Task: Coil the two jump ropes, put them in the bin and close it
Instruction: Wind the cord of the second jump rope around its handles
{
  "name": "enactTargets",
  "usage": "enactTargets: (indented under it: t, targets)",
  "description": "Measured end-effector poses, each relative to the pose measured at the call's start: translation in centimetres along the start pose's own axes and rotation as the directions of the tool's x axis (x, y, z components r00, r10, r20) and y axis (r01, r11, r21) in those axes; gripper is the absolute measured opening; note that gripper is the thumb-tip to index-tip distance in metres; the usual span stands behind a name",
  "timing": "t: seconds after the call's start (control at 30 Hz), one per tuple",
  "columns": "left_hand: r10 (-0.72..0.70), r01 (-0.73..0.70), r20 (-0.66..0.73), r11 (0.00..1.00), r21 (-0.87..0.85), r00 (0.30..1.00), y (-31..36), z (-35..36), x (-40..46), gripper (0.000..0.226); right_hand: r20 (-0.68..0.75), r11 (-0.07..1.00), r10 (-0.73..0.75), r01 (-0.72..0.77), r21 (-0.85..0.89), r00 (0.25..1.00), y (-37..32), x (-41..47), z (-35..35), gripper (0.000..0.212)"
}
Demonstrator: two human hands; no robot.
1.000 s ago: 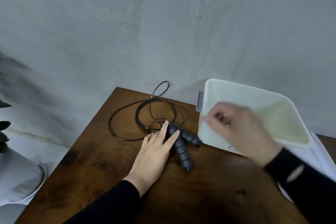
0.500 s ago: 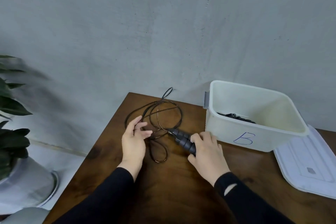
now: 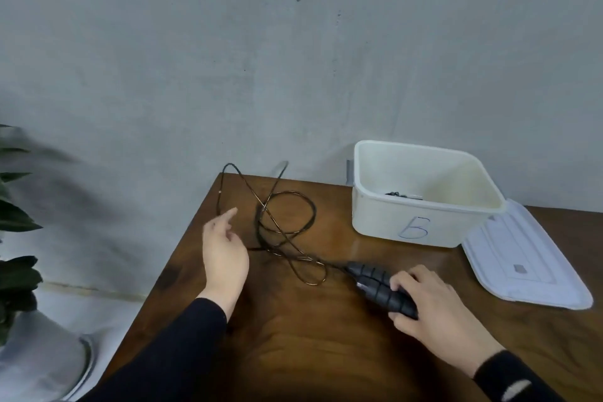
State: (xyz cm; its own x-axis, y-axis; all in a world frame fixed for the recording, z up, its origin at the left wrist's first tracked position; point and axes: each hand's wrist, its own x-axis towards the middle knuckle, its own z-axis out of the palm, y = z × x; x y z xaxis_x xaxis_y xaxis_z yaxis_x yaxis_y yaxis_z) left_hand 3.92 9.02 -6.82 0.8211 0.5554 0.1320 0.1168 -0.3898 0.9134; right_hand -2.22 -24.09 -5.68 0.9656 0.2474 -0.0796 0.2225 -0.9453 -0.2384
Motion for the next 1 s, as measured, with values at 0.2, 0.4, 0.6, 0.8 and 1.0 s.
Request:
enactTargets:
  t: [0.2,0.4,0.6,0.8,1.0]
  targets:
    - [0.787,-0.868,0.480,0.487,-0.098,0.387,4.9,3.0,-10.3,0.030,0.068,0.998,0.057,-0.054,-0.045,0.996,5.0,-6.9,-0.4,0.031]
    - [0.530,-0.909,0.773,0.392,0.141,0.349,1.6,9.8,-13.8,0.027,0.060,0.998,0.051,-0.049,-0.036,0.997,6.3,-8.2,0.0,0.030]
    - [0.577,-0.848,0.708,0.526,0.059,0.407,1.2,9.7,-14.9,0.014,0.043,0.995,-0.077,0.079,-0.057,0.996,6.2,-6.0,0.9,0.030]
    - [0.519,-0.839,0.757,0.540,0.071,0.398,2.0,9.4,-15.3,0.009,0.050,0.997,-0.081,0.079,0.025,0.996,7.6,-5.0,0.2,0.058]
    - [0.532,-0.885,0.750,0.439,0.154,0.394,4.1,8.3,-14.4,0.034,0.039,0.989,-0.113,0.108,0.102,0.993,8.3,-5.8,-1.5,0.065]
